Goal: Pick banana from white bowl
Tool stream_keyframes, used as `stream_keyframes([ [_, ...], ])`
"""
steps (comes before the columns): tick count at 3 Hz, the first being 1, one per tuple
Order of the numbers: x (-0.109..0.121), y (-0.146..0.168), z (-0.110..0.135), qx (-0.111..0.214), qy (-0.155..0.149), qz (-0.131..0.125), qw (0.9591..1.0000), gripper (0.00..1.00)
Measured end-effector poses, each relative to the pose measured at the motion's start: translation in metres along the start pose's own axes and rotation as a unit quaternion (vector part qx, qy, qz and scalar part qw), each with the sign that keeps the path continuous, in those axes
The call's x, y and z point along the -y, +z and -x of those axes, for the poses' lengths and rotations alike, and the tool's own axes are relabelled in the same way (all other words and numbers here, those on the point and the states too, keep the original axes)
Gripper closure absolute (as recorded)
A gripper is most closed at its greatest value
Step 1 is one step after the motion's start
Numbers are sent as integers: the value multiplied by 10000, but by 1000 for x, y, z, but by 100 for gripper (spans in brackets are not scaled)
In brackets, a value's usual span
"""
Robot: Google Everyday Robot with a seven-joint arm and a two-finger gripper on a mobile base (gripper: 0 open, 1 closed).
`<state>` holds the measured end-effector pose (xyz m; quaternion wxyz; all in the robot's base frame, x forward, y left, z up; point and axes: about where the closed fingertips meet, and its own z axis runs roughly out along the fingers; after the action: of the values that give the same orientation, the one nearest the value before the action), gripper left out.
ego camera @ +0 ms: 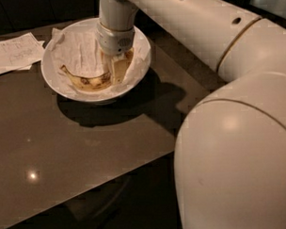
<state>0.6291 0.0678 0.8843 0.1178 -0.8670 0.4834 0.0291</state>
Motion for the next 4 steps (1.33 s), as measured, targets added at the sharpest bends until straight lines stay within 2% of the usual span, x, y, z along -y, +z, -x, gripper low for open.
stream_keyframes([
  [1,-6,-23,9,-88,-19,-213,9997,100],
  [2,-23,-55,18,-118,-123,-695,9974,100],
  [3,-23,-62,21,-162,-185,-781,9966,100],
  [4,-29,-76,28,-97,-2,-685,9976,100],
])
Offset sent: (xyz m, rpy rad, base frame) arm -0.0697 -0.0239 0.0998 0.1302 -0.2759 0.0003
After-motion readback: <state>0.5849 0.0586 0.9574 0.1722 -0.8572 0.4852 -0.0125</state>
